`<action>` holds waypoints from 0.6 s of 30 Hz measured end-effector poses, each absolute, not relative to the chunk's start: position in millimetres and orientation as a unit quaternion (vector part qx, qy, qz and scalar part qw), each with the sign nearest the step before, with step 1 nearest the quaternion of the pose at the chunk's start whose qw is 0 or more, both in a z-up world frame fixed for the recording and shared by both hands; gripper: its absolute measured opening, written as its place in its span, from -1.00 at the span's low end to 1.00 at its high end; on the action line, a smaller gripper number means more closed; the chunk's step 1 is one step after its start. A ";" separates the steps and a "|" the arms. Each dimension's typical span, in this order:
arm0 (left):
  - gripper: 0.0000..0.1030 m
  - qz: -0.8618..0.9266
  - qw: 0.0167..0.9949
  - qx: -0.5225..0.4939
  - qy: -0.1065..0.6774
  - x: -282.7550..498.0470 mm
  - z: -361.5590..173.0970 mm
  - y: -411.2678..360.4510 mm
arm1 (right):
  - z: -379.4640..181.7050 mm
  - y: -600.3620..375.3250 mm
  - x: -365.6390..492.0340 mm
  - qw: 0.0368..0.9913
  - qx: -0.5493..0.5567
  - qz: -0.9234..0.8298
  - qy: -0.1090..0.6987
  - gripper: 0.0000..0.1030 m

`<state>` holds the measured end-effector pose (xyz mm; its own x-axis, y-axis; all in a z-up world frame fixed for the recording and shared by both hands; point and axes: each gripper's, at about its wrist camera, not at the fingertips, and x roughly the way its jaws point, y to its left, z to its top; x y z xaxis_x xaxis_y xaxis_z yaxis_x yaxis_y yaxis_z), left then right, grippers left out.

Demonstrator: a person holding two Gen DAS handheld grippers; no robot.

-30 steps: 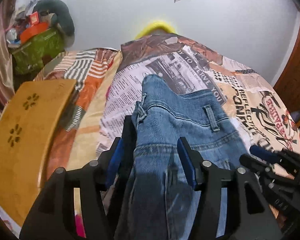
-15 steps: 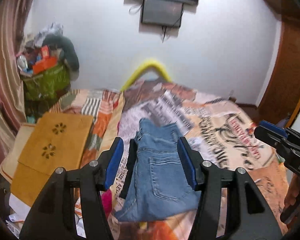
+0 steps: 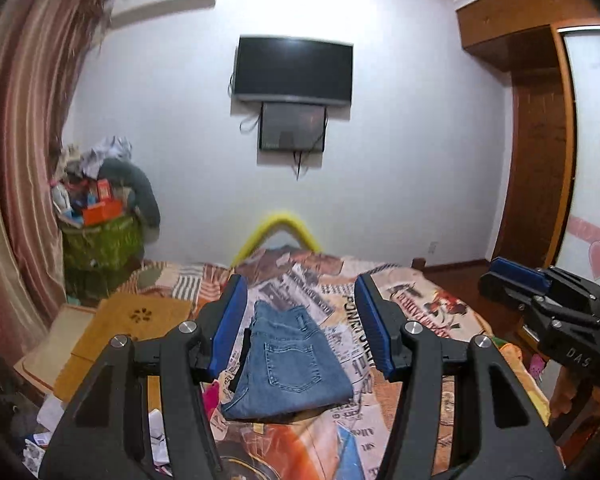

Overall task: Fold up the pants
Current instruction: 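Open both grippers and pull them back from the folded jeans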

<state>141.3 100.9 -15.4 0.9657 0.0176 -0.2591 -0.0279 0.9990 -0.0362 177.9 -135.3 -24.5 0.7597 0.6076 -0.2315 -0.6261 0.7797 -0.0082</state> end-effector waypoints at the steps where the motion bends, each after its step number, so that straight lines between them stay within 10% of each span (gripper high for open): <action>1: 0.08 0.015 0.992 -0.017 0.124 133.7 -13.6 97.3 | -22.2 -138.7 165.8 0.938 -0.038 0.329 0.098 -0.42; 12: 0.30 0.028 0.997 0.005 0.069 42.3 -7.9 62.0 | -19.7 -150.4 109.2 0.943 -0.017 0.329 0.052 -0.41; 18: 0.72 0.032 0.997 0.004 0.063 25.4 -15.8 57.5 | -24.5 -154.7 98.2 0.950 -0.006 0.310 0.047 0.31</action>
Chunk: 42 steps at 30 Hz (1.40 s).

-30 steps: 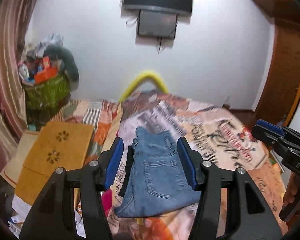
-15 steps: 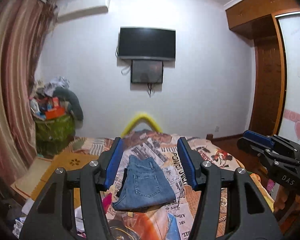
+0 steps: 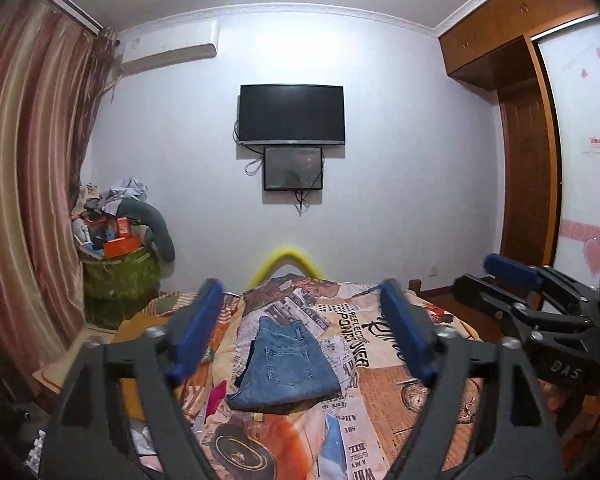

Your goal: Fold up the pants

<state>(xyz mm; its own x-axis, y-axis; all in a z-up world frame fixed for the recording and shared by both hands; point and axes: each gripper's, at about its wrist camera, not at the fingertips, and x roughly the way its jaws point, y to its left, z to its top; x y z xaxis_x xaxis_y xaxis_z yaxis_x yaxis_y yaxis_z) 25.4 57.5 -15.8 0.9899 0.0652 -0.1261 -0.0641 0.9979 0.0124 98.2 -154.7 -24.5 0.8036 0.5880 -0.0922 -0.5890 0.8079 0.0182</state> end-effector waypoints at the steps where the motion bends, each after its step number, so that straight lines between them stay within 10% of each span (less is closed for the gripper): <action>1: 0.81 0.034 0.998 0.003 0.060 23.1 -17.2 57.5 | -24.7 -155.1 96.8 0.951 -0.006 0.306 0.046 0.48; 7: 0.97 0.035 0.997 -0.017 0.063 20.1 -21.7 62.2 | -26.4 -161.9 85.5 0.957 -0.007 0.287 0.043 1.00; 42: 0.99 0.037 0.995 -0.016 0.095 42.3 -42.9 56.8 | -34.9 -185.0 81.8 0.958 0.027 0.277 0.073 1.00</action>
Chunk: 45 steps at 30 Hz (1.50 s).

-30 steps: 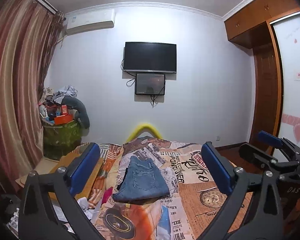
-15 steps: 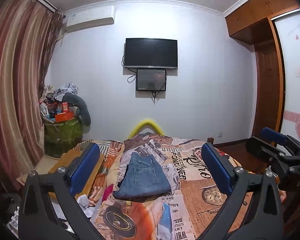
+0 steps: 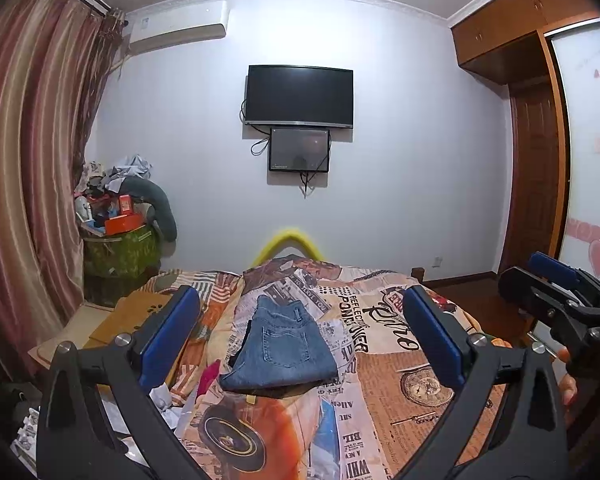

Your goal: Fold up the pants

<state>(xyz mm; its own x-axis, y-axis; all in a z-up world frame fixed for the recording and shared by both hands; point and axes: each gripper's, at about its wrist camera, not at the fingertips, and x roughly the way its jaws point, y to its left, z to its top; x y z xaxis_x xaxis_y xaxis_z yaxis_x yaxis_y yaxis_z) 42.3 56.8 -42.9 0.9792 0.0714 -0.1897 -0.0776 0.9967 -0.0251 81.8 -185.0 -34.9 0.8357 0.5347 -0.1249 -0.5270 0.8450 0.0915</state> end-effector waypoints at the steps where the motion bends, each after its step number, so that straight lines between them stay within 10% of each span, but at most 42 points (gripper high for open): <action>1: 0.99 0.037 0.995 -0.017 0.095 42.5 -42.9 56.7 | -34.6 -185.3 81.9 0.958 0.027 0.277 0.073 1.00; 45: 0.99 0.010 0.995 -0.013 0.097 41.0 -42.8 54.3 | -34.1 -187.6 83.0 0.958 0.028 0.278 0.072 1.00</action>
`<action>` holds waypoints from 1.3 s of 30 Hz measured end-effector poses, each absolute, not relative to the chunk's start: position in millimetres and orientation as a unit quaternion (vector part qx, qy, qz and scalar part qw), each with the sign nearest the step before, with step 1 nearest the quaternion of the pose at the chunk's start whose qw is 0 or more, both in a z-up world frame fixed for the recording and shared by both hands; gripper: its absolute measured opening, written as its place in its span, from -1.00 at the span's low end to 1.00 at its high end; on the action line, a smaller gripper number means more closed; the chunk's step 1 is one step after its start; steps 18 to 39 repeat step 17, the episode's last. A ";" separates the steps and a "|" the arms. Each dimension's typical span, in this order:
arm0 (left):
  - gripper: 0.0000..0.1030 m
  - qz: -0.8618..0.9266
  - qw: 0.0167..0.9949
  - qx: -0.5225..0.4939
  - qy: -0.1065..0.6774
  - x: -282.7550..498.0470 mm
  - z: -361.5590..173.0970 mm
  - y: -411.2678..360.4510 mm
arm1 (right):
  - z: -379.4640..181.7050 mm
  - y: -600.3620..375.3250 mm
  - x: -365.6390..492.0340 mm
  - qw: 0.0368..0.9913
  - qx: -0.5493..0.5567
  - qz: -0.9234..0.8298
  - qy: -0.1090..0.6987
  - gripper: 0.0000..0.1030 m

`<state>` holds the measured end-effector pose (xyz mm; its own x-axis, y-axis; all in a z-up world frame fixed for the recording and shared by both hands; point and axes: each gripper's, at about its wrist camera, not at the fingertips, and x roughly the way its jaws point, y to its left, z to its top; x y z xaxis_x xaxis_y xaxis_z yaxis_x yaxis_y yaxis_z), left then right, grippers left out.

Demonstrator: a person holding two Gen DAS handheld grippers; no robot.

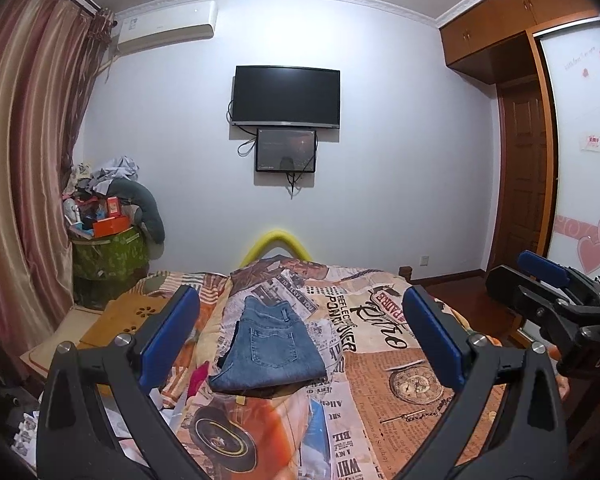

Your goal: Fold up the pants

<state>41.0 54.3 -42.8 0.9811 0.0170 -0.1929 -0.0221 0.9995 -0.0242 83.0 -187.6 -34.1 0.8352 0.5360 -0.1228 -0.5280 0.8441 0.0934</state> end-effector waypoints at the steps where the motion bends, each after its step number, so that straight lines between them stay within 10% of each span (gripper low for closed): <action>1: 0.99 0.010 0.995 -0.015 0.099 41.5 -43.1 54.7 | -34.0 -187.7 83.0 0.957 0.028 0.278 0.072 1.00; 39: 0.99 0.000 0.994 -0.030 0.108 42.2 -46.6 57.8 | -34.7 -185.8 81.9 0.958 0.027 0.276 0.073 1.00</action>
